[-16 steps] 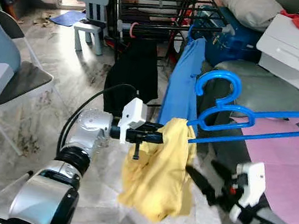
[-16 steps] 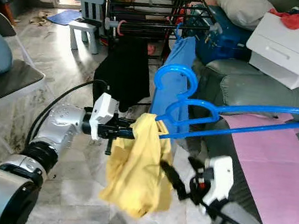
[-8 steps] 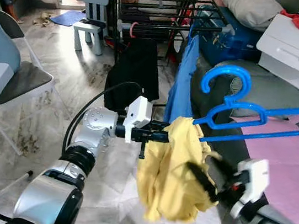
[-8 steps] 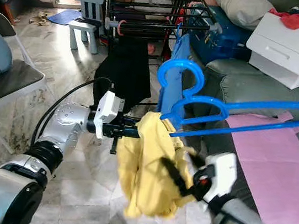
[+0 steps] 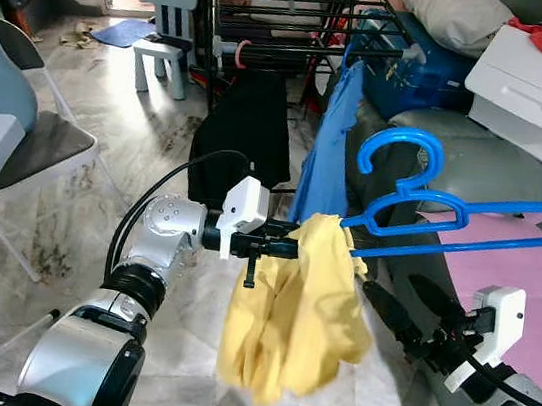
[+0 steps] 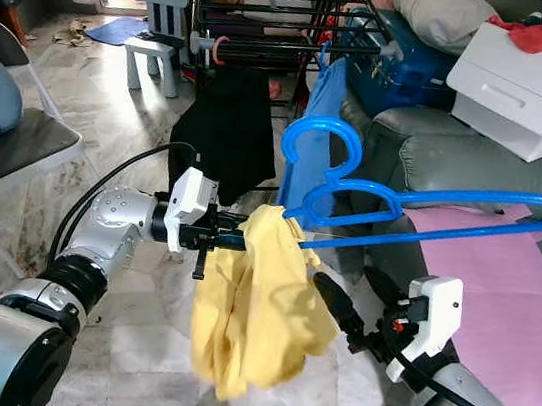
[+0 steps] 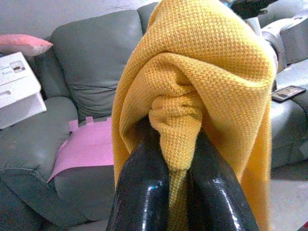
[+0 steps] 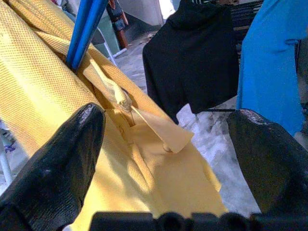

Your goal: Hang hanger

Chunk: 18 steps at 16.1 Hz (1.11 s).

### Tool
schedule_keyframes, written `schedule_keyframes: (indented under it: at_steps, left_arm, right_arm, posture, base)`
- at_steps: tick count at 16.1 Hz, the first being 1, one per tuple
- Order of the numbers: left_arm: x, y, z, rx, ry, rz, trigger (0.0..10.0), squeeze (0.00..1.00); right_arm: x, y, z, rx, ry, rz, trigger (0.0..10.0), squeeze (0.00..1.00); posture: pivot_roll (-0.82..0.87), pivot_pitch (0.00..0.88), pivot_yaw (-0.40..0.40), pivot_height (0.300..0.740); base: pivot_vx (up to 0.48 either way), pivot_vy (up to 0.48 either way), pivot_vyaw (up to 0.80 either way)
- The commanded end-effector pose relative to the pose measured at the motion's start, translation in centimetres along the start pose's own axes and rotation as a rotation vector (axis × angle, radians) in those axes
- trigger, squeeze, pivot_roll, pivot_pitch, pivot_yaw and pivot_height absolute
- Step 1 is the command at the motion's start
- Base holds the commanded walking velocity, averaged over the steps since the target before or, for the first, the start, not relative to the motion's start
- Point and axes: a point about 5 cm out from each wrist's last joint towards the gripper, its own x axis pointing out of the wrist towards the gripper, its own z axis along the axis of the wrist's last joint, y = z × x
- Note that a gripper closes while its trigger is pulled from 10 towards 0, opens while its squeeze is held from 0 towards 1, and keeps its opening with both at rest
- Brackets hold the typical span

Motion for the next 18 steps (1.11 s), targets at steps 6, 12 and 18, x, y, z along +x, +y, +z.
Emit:
schedule_keyframes:
  at_steps: [6, 12, 18]
  left_arm:
    - [0.0, 0.4, 0.6, 0.033, 0.003, 0.008, 0.0, 0.00]
    - [0.0, 0.4, 0.6, 0.033, 0.003, 0.008, 0.0, 0.00]
    - [2.0, -0.2, 1.9, 0.069, -0.089, -0.105, 0.0, 0.00]
  right_arm:
    - [0.0, 0.2, 0.6, -0.018, -0.022, 0.014, 10.0, 0.55]
    - [0.0, 0.2, 0.6, -0.018, -0.022, 0.014, 10.0, 0.55]
    - [1.4, 0.6, 0.0, -0.052, 0.018, 0.070, 10.0, 0.19]
  posture:
    - [0.00, 0.000, 0.004, 0.740]
    - [0.00, 0.000, 0.004, 0.740]
    - [-0.01, 0.000, 0.008, 0.740]
  base:
    - [0.000, 0.000, 0.00]
    - [0.000, 0.000, 0.00]
    - [0.000, 0.000, 0.00]
